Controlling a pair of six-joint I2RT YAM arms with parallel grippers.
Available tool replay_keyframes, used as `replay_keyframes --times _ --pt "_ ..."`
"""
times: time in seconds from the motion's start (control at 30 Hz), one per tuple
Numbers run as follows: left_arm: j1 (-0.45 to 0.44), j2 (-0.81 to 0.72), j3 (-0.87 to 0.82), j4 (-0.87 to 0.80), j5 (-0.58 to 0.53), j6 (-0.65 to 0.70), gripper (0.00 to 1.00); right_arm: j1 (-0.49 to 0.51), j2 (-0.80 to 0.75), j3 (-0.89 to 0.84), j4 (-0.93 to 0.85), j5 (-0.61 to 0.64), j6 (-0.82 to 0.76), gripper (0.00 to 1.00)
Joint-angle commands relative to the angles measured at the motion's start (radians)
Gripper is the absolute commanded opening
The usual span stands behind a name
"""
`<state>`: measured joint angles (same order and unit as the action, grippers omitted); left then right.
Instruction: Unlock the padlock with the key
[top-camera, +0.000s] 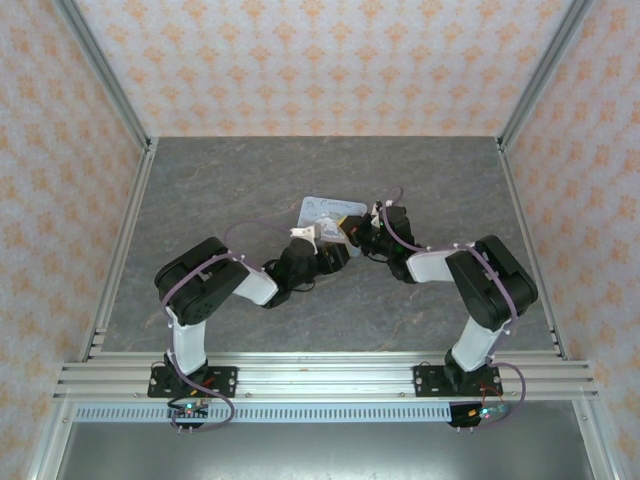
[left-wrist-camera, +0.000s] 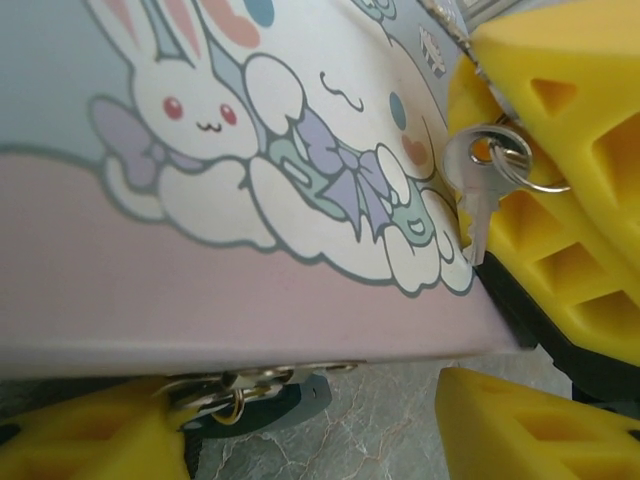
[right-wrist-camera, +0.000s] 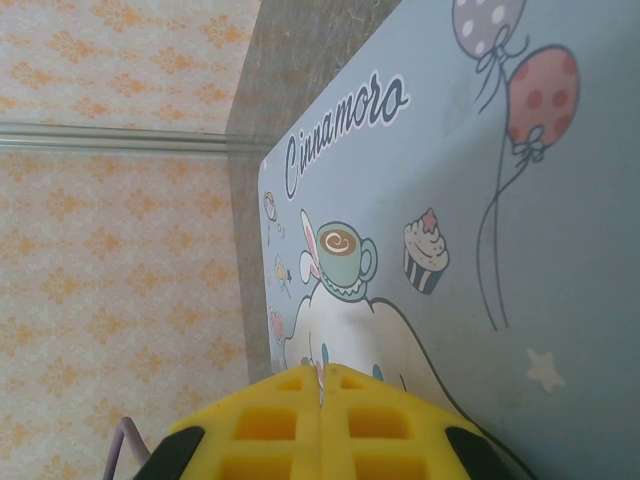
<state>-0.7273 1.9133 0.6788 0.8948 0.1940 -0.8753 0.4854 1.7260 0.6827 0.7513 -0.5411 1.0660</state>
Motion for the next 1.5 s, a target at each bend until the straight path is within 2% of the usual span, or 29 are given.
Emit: replay_keyframes --times 0.0,0.2,0.5,0.87,1.13,1.47 --pt "-0.020 0.066 0.008 0.024 0.013 -0.051 0.62 0.004 0.031 -0.008 -0.012 -0.001 0.009 0.00" --pt "-0.019 0.056 -0.027 0.249 0.062 -0.173 0.61 0.004 0.041 -0.008 -0.001 0.000 0.017 0.00" --pt "-0.030 0.060 -0.069 0.381 0.021 -0.283 0.61 0.004 0.044 -0.006 0.005 0.000 0.018 0.00" --pt "-0.036 0.064 -0.103 0.305 -0.078 -0.298 0.60 0.004 0.058 -0.017 0.031 -0.003 0.029 0.00" --pt "-0.025 0.042 -0.101 0.166 -0.113 -0.276 0.59 0.002 0.056 -0.017 0.033 -0.002 0.031 0.00" --pt "-0.001 0.032 -0.102 0.081 -0.159 -0.245 0.52 0.004 0.059 -0.014 0.033 0.000 0.033 0.00"
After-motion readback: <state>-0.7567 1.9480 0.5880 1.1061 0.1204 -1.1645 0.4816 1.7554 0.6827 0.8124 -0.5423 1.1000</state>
